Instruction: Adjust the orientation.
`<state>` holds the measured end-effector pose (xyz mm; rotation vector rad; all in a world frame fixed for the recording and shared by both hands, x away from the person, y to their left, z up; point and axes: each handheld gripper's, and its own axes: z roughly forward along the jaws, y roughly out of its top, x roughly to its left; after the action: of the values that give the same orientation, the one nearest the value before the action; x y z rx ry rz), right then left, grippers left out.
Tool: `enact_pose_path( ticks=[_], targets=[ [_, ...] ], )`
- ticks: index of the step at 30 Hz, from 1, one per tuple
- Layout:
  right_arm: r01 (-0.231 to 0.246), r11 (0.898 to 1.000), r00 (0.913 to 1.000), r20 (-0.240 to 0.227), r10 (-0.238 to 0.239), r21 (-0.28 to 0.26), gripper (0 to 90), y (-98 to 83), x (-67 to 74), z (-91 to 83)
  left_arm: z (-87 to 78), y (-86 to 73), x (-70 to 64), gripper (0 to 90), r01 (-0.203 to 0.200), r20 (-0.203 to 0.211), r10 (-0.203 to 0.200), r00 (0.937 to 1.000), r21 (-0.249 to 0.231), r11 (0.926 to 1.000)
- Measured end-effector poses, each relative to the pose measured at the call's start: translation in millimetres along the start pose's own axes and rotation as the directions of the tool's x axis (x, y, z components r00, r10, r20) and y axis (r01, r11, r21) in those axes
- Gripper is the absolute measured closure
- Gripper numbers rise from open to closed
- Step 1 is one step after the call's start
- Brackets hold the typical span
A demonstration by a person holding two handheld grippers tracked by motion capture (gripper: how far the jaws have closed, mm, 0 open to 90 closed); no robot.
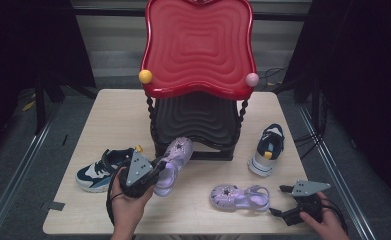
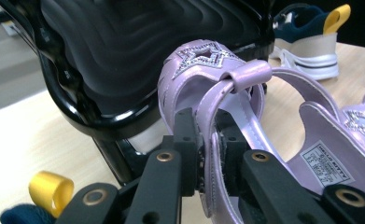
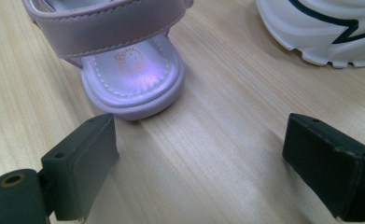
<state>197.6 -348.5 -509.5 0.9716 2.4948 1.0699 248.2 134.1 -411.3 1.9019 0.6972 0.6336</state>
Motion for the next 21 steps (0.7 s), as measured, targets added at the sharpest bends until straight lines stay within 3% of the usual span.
enact_pose_path(
  ticks=[6, 21],
  targets=[
    [0.000, 1.000, 1.0000, 0.000, 0.000, 0.000, 9.4, 0.0, 0.0, 0.0, 3.4, 7.1, -2.2, 81.8, -0.011, -0.012, 0.011, 0.9999, -0.027, 0.9996],
    [0.000, 1.000, 1.0000, 0.000, 0.000, 0.000, 9.4, 0.0, 0.0, 0.0, 24.3, 21.3, -10.4, 81.7, 0.005, -0.061, -0.012, 0.9981, -0.105, 0.9945]
  ],
)
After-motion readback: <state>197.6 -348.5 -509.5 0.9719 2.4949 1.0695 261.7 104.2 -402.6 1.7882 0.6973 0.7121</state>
